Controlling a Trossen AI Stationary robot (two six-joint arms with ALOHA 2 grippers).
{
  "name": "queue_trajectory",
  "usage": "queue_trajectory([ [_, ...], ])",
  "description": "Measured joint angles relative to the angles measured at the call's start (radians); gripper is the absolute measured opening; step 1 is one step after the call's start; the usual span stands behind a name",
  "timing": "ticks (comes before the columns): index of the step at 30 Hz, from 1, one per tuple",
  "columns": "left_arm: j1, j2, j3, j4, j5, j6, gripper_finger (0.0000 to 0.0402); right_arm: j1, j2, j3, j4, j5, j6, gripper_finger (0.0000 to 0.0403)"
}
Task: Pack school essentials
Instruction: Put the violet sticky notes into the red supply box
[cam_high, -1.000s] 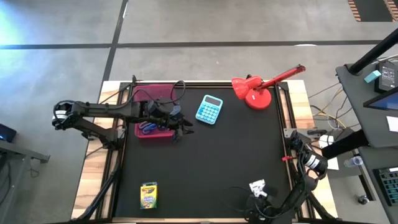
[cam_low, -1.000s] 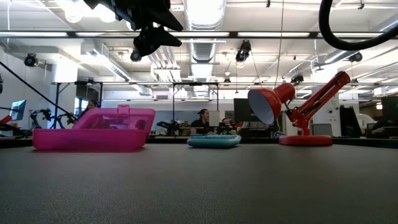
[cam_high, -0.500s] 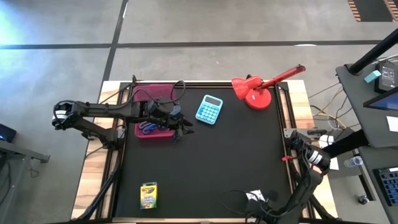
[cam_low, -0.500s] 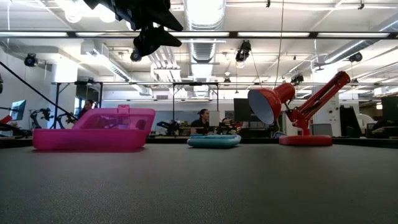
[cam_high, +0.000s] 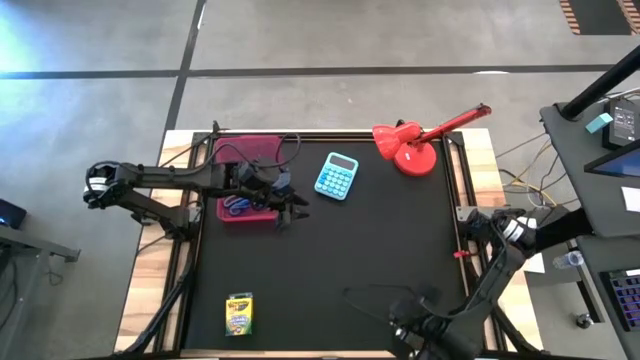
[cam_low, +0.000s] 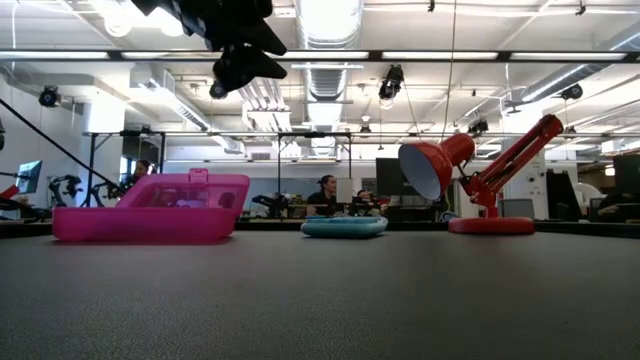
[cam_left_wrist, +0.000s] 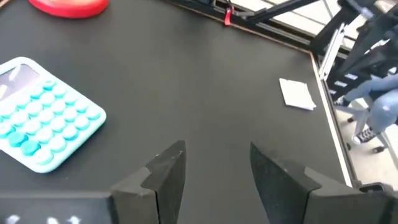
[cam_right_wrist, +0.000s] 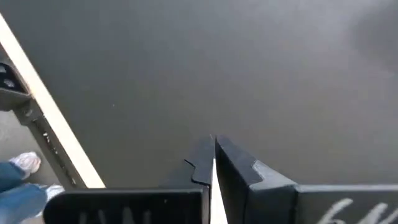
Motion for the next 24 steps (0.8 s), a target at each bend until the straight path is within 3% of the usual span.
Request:
queue_trajectory([
  [7,0.001,-0.001,-0.001,-0.041,0.000,-0.001,0.0162,0.001,0.007,-0.006,0.002,-0.114,0.085,0.0017],
  [16,-0.030,0.037,-0.001,-0.034,0.144,-0.042,0.0162,0.005,0.007,-0.036,0.025,-0.350,0.409,0.0101],
  [20,-0.078,0.078,-0.001,-0.025,0.166,-0.060,0.0162,0.005,0.007,-0.073,0.128,-0.459,0.528,0.0130],
  [24,-0.133,0.124,-0.002,0.009,0.174,-0.060,0.0162,0.005,0.007,-0.135,0.316,-0.493,0.602,0.0136],
])
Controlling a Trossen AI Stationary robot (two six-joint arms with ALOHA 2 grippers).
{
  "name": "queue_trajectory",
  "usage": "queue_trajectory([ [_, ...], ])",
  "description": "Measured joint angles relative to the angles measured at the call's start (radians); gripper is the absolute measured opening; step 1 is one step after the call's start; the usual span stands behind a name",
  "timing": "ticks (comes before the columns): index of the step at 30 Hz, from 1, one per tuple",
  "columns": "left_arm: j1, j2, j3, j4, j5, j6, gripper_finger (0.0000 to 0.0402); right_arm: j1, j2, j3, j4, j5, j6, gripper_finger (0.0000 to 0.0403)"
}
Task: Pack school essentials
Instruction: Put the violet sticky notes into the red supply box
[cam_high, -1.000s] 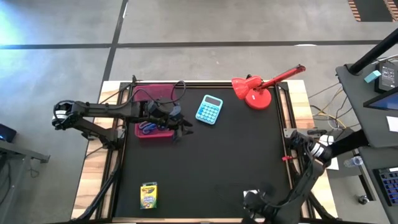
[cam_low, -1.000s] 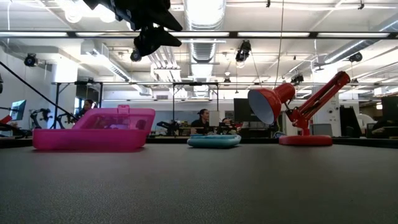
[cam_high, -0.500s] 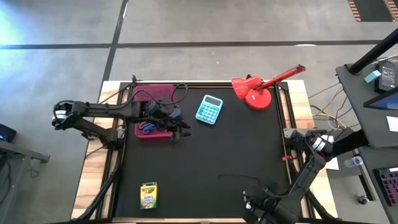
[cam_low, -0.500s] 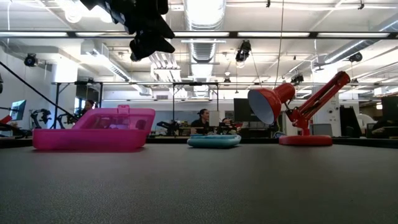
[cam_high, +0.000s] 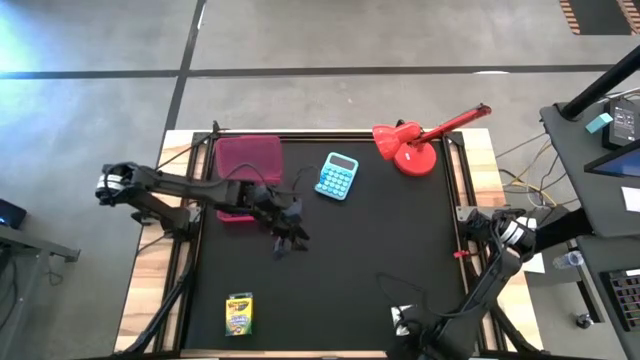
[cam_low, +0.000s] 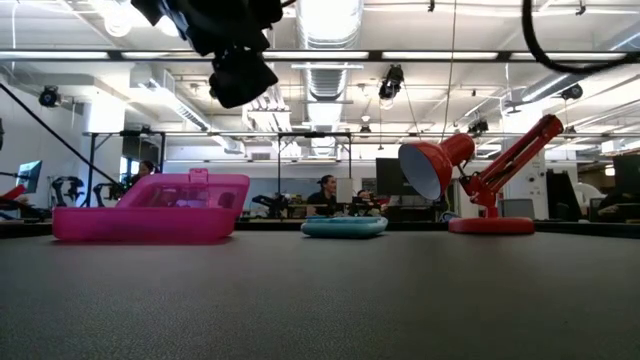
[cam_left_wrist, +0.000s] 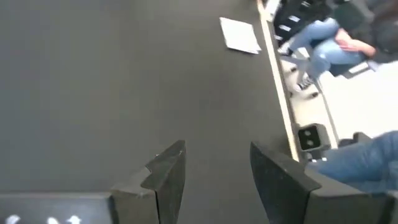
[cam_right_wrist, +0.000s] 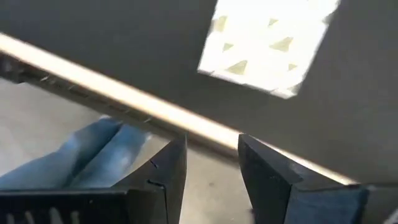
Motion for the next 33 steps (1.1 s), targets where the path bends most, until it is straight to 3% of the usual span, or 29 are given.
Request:
queue_trajectory([
  [3,-0.034,0.025,0.000,0.024,0.001,0.000,0.0162,0.000,0.000,-0.025,0.053,-0.010,0.033,0.0136],
  [7,-0.070,0.045,0.000,0.049,0.001,0.000,0.0162,0.000,0.000,-0.040,-0.014,-0.109,0.038,0.0137],
  [13,-0.113,0.042,0.000,0.080,0.001,-0.001,0.0162,0.000,0.000,-0.117,0.011,-0.210,-0.048,0.0137],
  [27,-0.139,0.033,0.001,0.156,-0.001,-0.054,0.0162,-0.002,-0.003,-0.299,0.170,-0.206,-0.136,0.0136],
  [33,-0.155,0.032,0.002,0.176,-0.002,-0.055,0.0162,-0.023,-0.004,-0.312,0.206,-0.149,-0.168,0.0122],
])
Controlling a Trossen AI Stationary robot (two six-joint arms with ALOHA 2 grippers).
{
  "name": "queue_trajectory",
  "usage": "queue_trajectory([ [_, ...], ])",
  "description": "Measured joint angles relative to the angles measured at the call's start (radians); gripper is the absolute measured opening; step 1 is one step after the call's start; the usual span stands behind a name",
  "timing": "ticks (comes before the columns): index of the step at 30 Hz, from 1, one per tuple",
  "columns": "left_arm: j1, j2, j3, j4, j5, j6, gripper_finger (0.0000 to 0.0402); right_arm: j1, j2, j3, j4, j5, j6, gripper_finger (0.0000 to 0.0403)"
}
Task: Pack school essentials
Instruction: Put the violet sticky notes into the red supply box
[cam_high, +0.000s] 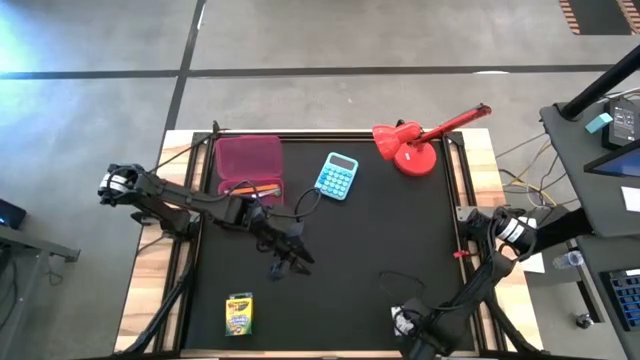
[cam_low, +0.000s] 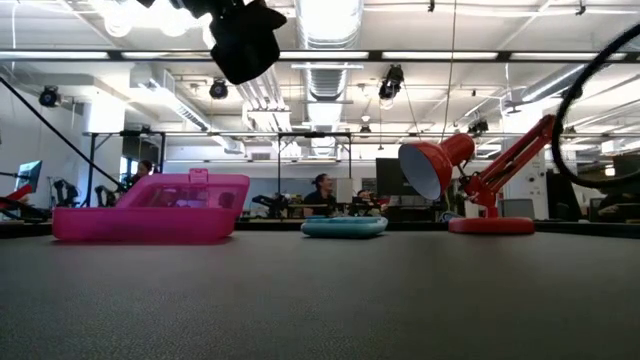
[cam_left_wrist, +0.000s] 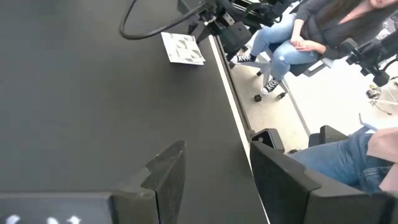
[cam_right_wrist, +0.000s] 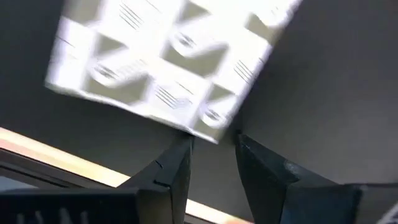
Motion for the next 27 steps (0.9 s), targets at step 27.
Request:
queue_trajectory([
  [27,-0.039,0.016,0.000,-0.002,-0.052,-0.024,0.0162,-0.341,0.006,0.010,0.074,0.201,-0.461,0.0109],
])
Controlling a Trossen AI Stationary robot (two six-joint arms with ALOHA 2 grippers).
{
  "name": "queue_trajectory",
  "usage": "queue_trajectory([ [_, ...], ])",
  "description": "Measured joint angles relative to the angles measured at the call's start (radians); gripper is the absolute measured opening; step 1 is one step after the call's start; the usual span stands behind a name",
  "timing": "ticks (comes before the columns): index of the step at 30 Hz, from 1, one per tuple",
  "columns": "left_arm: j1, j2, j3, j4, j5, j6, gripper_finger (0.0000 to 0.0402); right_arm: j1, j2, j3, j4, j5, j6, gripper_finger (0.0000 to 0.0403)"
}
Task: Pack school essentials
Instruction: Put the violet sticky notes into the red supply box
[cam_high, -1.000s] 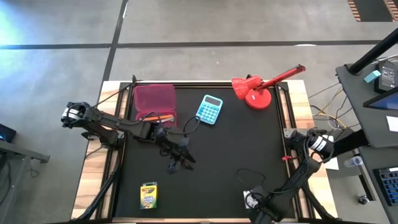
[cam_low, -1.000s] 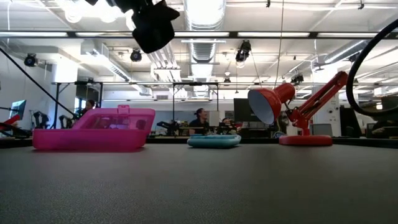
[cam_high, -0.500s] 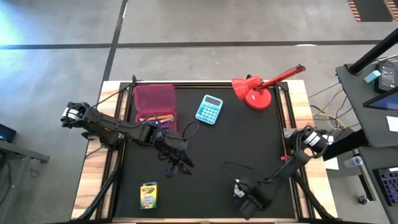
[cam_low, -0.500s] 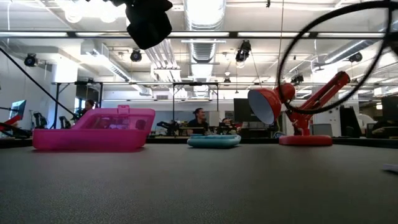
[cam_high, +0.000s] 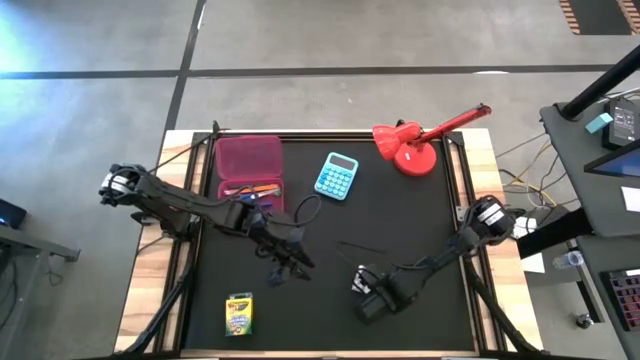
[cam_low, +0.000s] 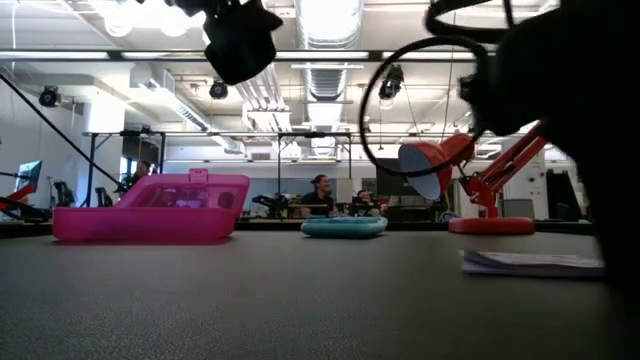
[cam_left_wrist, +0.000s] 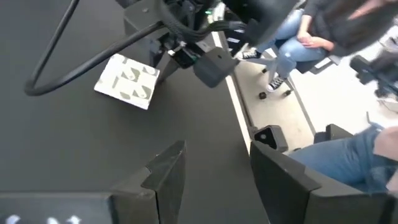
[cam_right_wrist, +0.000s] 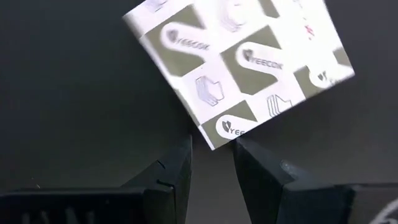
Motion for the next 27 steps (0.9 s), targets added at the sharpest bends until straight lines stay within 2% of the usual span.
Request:
queue_trajectory([
  [7,0.000,0.092,0.000,0.037,-0.050,-0.121,0.0162,-0.007,-0.033,0.078,-0.002,0.048,-0.062,0.0109],
  [15,0.000,0.255,0.005,0.297,-0.050,-0.282,0.0162,0.008,-0.110,0.124,-0.114,0.069,-0.059,0.0109],
  [22,0.007,0.347,0.007,0.422,-0.138,-0.497,0.0162,0.007,-0.201,0.048,-0.135,0.033,-0.078,0.0126],
  [27,0.006,0.410,0.021,0.494,-0.156,-0.635,0.0162,0.001,-0.273,-0.051,-0.051,0.014,-0.133,0.0152],
])
